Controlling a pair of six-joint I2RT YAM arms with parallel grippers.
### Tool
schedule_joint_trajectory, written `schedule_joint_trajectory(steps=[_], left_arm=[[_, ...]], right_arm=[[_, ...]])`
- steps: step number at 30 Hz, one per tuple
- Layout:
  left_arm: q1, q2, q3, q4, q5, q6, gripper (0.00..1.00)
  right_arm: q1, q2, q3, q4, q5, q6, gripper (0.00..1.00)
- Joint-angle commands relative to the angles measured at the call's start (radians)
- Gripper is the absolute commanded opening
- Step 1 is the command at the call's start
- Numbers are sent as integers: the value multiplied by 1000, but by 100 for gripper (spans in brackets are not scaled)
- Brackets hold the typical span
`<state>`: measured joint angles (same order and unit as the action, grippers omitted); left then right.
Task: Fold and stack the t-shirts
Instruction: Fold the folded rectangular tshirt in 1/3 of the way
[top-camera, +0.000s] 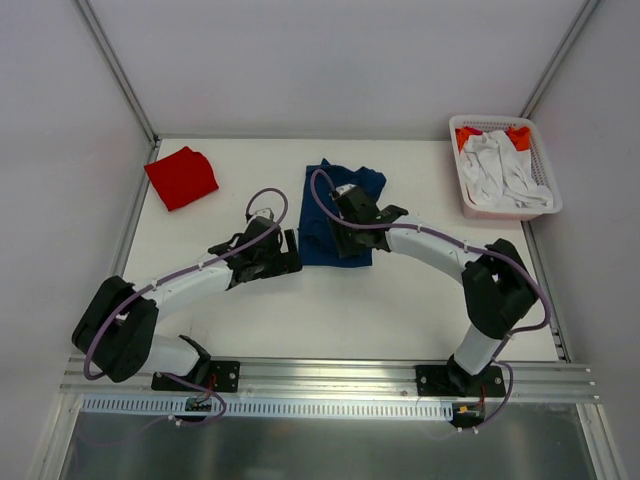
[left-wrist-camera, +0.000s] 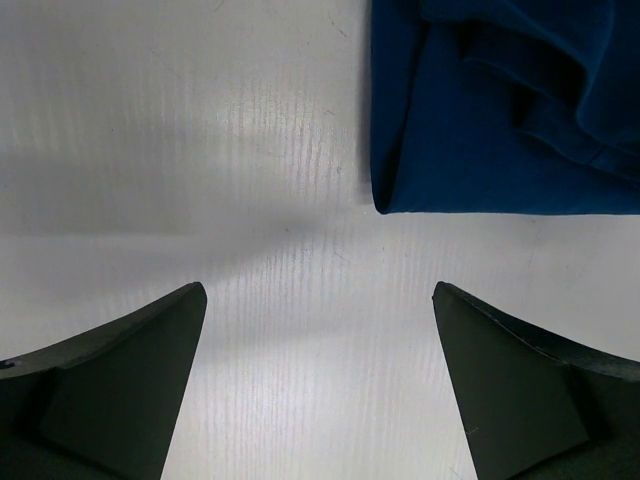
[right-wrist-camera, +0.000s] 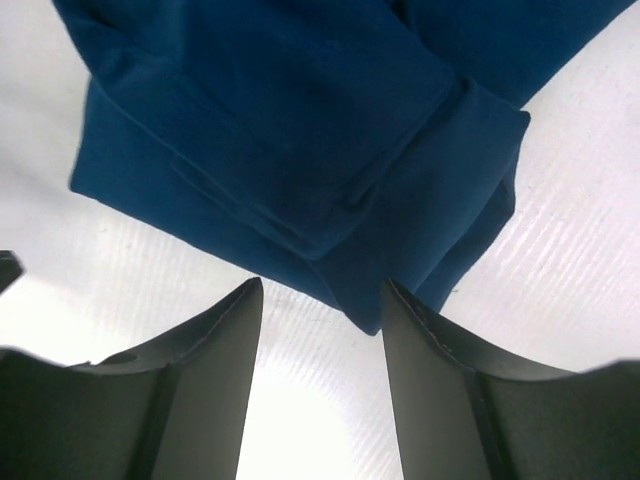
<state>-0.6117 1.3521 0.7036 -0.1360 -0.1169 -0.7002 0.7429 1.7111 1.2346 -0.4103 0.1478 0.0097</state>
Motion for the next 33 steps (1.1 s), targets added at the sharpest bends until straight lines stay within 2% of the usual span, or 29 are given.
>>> schedule_joint_trajectory(steps=[1, 15, 33], left_arm=[[-3, -41, -13, 1, -26, -21, 99], [-2, -36, -29, 7, -35, -22, 99], [0, -57, -55, 7, -35, -25, 99]], right_arm=[[15, 10, 43, -28, 76, -51, 53], [95, 136, 262, -104, 119, -96, 50], [99, 176, 149, -33, 102, -66, 48]])
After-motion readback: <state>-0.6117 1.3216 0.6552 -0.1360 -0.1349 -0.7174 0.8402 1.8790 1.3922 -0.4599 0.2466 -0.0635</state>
